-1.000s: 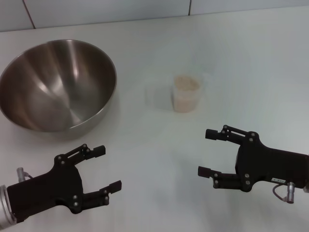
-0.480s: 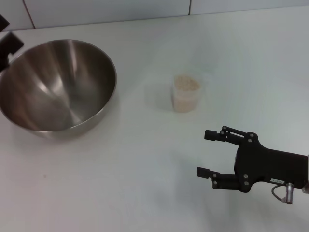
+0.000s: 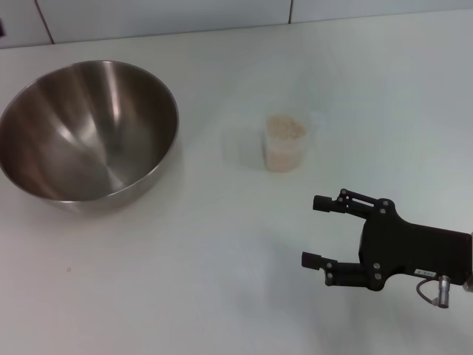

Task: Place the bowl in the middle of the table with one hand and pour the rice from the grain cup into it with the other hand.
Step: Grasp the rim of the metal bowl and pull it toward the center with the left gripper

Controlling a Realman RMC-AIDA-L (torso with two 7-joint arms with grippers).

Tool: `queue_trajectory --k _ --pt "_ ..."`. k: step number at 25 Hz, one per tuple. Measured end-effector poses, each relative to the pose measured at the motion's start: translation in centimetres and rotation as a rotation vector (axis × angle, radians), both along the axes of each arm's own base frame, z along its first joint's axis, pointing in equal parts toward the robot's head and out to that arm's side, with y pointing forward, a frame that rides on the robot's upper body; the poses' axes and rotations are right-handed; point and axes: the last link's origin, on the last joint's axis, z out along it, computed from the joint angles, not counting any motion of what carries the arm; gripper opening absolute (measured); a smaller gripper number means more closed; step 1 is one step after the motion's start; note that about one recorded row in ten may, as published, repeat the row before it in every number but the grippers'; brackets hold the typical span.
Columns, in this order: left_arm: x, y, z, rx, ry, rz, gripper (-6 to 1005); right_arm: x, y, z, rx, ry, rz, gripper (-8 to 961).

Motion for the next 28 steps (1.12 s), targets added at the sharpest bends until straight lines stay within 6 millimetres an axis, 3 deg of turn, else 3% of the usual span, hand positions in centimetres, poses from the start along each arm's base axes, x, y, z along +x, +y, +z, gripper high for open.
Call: queue_trajectory --k 4,12,28 --pt "-0.1 0.9 0.4 -0.063 0.037 0.144 795 0.0 0.0 0.0 0.0 0.0 0.001 828" --pt "-0.6 0.8 -2.8 -0.268 0.102 0.142 795 0.0 0.0 0.0 0.001 -0.003 -0.002 828" --pt "-1.7 1.4 -3.8 -0.269 0.169 0.16 796 0.1 0.1 -0.3 -0.006 -0.018 -0.006 828"
